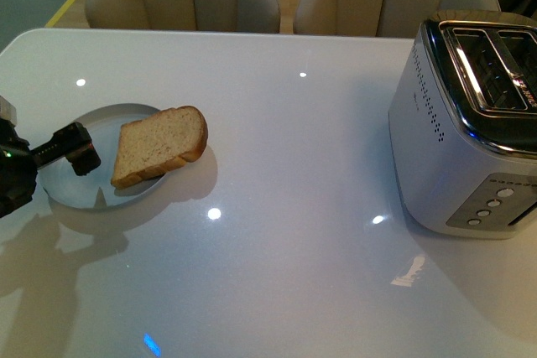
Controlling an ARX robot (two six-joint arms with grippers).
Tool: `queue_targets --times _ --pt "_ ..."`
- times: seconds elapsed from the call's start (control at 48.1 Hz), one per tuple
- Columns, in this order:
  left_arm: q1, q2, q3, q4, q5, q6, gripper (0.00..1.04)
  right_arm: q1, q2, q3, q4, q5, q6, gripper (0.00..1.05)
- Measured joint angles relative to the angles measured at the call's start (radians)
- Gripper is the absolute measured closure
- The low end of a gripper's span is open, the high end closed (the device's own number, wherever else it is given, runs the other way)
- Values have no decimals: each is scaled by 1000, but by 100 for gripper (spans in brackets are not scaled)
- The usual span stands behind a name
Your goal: Left arm holds plate, right arm toasts bread
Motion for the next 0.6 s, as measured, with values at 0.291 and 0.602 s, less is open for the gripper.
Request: queue_targets --times 0.291,0.602 --pt "-5 88 84 5 -19 38 7 0 0 0 0 0 0 9" --pt "-18 132 134 14 -61 78 18 0 0 0 0 0 0 9"
